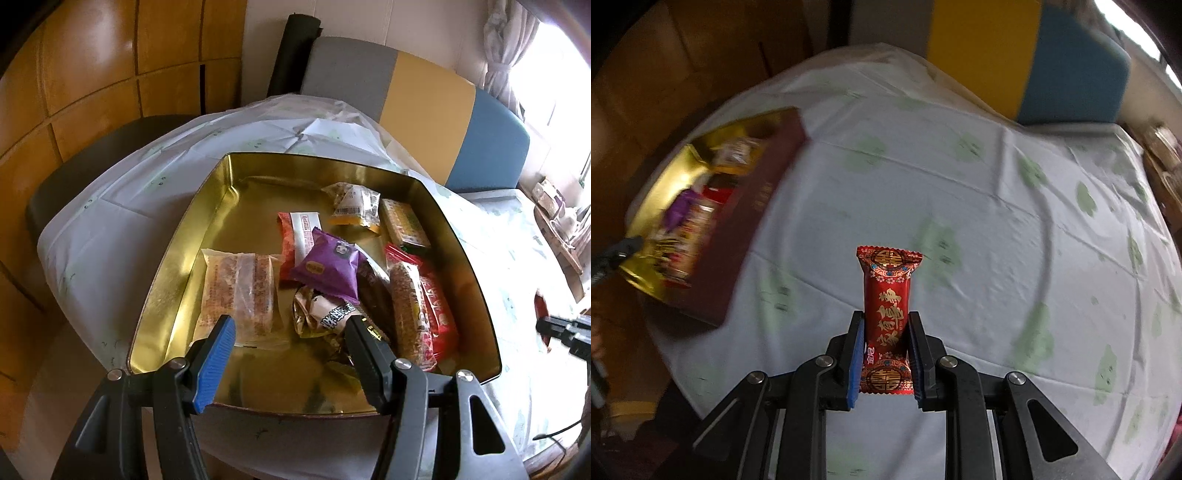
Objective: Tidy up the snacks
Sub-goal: 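Carry the red candy into the gold tray and open the right gripper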
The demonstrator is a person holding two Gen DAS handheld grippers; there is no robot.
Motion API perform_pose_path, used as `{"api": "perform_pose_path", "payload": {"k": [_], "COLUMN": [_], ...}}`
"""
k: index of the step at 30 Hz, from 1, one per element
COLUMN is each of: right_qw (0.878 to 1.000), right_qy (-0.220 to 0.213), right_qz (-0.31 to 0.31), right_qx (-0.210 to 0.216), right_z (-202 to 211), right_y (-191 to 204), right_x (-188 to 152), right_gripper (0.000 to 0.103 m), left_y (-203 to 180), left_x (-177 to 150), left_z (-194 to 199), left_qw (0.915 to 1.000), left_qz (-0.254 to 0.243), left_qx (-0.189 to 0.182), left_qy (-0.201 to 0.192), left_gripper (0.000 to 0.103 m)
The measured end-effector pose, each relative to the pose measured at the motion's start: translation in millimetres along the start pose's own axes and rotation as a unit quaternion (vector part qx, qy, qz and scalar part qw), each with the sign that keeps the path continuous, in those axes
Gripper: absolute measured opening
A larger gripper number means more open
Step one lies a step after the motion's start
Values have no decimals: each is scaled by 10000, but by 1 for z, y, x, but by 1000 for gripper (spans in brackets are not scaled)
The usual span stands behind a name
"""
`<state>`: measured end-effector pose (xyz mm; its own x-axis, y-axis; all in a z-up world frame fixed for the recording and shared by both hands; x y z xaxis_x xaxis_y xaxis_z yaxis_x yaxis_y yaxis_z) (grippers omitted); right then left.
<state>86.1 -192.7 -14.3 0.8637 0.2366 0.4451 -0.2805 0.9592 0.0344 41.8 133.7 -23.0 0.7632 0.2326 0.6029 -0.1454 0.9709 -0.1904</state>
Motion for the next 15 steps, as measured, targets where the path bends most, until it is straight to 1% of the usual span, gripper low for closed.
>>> {"api": "perform_pose_path", "payload": {"k": [3, 5, 8, 12, 15], "right_qw": [9993, 9977, 9945, 9897, 9889], "right_qy": [-219, -392, -566, -579, -432], "right_qz": [157, 315, 577, 819, 935], "right_qx": [278, 453, 668, 1019, 1068], "right_z": [12, 24, 29, 21, -2], "right_y": [24, 48, 82, 121, 146], "right_x": [17, 31, 52, 74, 87], "right_gripper": [22, 22, 22, 22, 22], "left_y": [4, 7, 12, 17, 17], "left_x": [0, 0, 2, 3, 2], "left_z": [1, 3, 7, 9, 6], "left_qw": [10000, 10000, 9999, 9997, 9997], "left_qz": [38, 78, 142, 236, 234], "left_qx": [1, 12, 5, -23, -43], "left_qy": [-25, -54, -90, -112, -68], "left_gripper": [62, 62, 62, 62, 62]}}
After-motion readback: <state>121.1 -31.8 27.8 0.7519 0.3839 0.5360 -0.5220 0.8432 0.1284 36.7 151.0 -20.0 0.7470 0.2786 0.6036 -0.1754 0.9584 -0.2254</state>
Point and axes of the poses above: each gripper's, at about its wrist camera, not at the fingertips, and z roughly against the way its jaws point, y to its left, x to its top, the point moved 1 cm from there along -z, roughly the way its jaws point, and after that the axes turned 4 degrees about -x, right-handed, at the moved point
